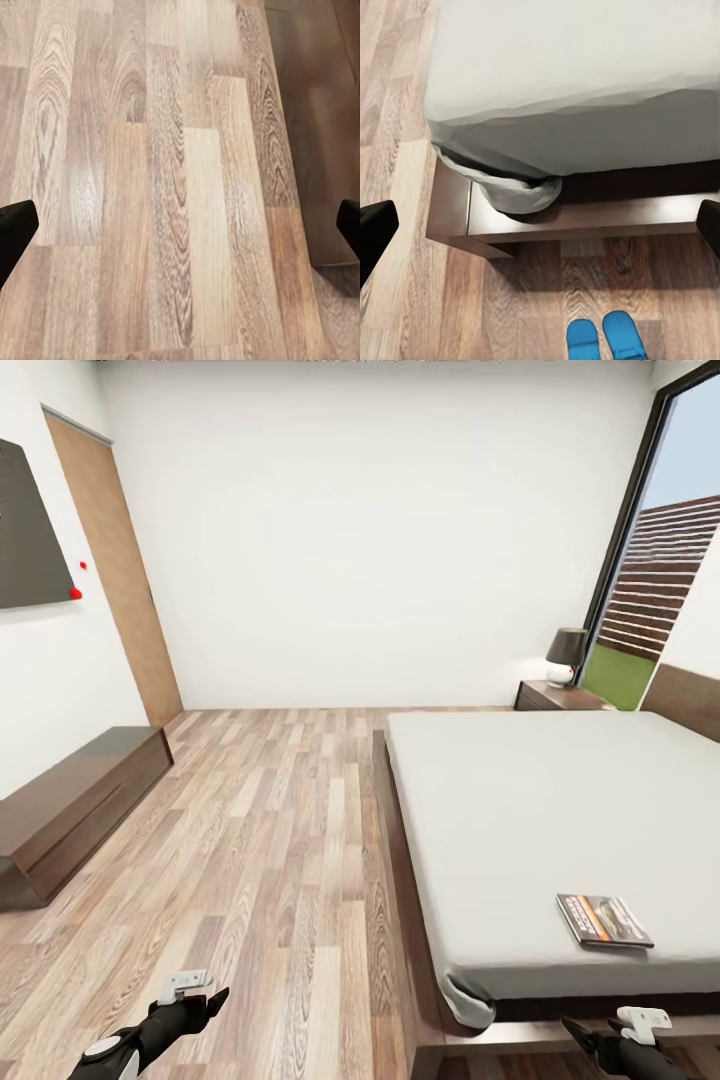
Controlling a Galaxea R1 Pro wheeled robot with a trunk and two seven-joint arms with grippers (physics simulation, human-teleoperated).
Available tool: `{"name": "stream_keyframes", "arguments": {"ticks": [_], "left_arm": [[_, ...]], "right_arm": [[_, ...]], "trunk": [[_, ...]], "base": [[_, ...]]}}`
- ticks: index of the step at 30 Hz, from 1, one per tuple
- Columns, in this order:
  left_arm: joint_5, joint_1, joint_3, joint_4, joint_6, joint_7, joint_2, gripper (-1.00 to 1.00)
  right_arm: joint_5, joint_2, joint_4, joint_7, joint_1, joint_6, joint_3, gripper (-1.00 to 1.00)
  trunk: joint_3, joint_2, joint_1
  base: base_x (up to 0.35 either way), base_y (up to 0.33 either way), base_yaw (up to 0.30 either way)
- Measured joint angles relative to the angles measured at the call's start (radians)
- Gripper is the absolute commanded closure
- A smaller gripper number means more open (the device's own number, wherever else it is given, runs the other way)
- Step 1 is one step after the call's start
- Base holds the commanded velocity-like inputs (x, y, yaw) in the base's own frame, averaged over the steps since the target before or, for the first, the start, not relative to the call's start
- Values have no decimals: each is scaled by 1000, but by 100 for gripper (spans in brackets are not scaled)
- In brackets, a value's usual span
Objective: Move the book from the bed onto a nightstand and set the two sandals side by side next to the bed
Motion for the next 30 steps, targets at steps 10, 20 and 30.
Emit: {"name": "stream_keyframes", "arguments": {"ticks": [10,20,30], "left_arm": [[0,0,0,0,0,0,0,-100],[0,0,0,0,0,0,0,-100],[0,0,0,0,0,0,0,-100]], "right_arm": [[0,0,0,0,0,0,0,-100],[0,0,0,0,0,0,0,-100],[0,0,0,0,0,0,0,-100]], "trunk": [[16,0,0],[29,0,0],[31,0,0]], "base": [[0,0,0],[0,0,0],[0,-27,0]]}}
